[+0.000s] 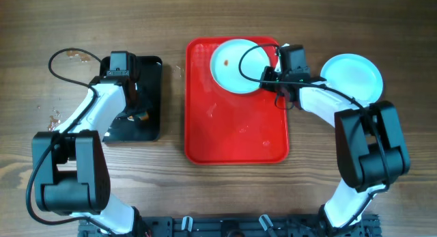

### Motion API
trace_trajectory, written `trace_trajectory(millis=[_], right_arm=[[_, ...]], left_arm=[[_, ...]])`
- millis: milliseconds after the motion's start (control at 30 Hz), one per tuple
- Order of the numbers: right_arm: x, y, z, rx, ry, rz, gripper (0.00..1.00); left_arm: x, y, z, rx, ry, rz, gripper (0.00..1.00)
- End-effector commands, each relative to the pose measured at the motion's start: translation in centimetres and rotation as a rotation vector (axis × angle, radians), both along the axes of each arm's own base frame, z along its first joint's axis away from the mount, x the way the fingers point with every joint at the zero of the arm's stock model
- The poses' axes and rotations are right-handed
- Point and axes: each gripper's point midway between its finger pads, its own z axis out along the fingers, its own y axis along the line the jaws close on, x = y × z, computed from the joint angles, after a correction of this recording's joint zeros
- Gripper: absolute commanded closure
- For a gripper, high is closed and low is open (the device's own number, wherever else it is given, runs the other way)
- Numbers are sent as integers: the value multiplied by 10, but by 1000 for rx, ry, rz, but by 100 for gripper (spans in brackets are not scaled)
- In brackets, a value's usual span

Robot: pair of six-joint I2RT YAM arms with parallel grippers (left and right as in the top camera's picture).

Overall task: Clean dirty plates on tray and stack at the side
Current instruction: 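Slide the remaining white plate toward the tray center with right gripper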

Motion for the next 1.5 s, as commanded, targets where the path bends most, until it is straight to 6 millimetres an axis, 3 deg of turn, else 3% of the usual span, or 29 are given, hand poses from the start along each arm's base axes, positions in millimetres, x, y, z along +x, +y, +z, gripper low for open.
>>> trace_trajectory(millis=[0, 300, 567, 633, 767, 867, 1033, 1167, 1300, 1467], right_arm=[[-15, 0, -14, 6, 85, -19, 96], [-77, -2, -10, 57, 354, -94, 96], [-105, -4, -8, 51, 461, -83, 96], [-105, -4, -8, 41, 455, -56, 94], [-96, -11, -7, -58, 370, 78, 66], [-83, -26, -1, -185, 293, 145, 63], [-60, -25, 25, -258, 143, 261, 62], [-45, -21, 38, -249, 63, 251, 63], [-43, -21, 29, -248, 75, 250, 74], [-54, -19, 11, -233, 145, 265, 75]], left_arm=[[0, -1, -6, -8, 13, -19, 96], [1, -1, -5, -8, 8, -19, 96], [1, -1, -5, -8, 8, -19, 96], [1, -1, -5, -8, 8, -19, 96], [1, -1, -5, -8, 9, -19, 96], [1, -1, -5, -8, 9, -19, 96], [1, -1, -5, -8, 9, -19, 96], [1, -1, -5, -8, 9, -19, 96], [1, -1, -5, -8, 9, -19, 96], [1, -1, -5, -8, 9, -19, 96]])
